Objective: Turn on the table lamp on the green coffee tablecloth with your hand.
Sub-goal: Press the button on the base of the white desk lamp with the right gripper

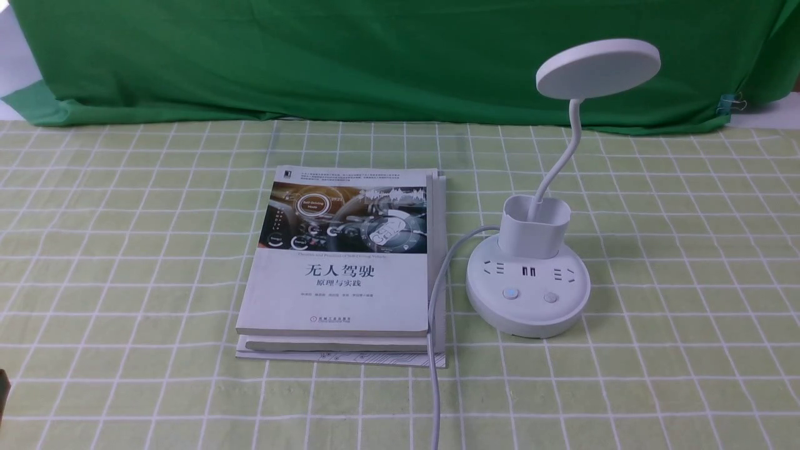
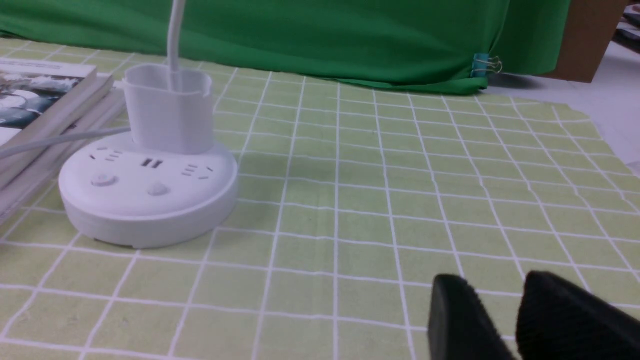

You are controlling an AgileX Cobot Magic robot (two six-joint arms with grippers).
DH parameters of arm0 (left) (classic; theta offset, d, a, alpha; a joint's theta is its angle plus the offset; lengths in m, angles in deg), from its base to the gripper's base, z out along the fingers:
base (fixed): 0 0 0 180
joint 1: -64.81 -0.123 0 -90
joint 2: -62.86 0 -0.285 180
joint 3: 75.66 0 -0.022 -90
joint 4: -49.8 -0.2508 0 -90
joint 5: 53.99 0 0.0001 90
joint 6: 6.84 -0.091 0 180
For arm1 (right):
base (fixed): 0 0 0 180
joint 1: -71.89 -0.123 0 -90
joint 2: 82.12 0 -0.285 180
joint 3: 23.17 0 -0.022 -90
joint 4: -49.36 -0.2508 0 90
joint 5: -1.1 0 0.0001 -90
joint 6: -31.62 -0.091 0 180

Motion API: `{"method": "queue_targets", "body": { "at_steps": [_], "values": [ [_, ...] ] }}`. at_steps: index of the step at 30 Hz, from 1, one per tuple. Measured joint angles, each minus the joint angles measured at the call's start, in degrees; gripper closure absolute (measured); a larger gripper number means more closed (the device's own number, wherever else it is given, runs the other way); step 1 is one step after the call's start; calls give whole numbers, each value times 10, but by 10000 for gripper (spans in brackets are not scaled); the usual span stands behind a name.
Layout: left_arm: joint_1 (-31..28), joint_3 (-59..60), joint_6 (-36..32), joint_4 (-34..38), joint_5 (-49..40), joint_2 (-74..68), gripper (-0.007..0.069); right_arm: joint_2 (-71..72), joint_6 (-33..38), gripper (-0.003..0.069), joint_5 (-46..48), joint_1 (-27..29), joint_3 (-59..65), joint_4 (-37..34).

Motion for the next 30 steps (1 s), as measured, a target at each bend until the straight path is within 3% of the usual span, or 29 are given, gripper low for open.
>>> {"method": "queue_targets", "body": {
  "at_steps": [7, 11, 14, 18, 20, 22, 24, 25, 30],
  "values": [
    [0, 0, 0, 0, 0, 0, 388, 0, -8, 418, -16, 0, 0, -3],
    [0, 0, 0, 0, 0, 0, 388, 0, -110, 418, -86, 0, 0, -60],
    [0, 0, 0, 0, 0, 0, 388, 0, -268, 418, -156, 0, 0, -98],
    [0, 0, 0, 0, 0, 0, 388, 0, -312, 444, -202, 0, 0, -102],
    [0, 0, 0, 0, 0, 0, 388, -2, -313, 466, -192, -4, -4, -103],
    [0, 0, 0, 0, 0, 0, 388, -49, -267, 559, -103, -28, -55, -104],
    [0, 0, 0, 0, 0, 0, 387, -88, -236, 589, -57, -43, -95, -104],
    [0, 0, 0, 0, 0, 0, 388, -157, -178, 620, 8, -63, -156, -104],
    [0, 0, 0, 0, 0, 0, 388, -400, -68, 624, 180, -108, -320, -104]
  ]
}}
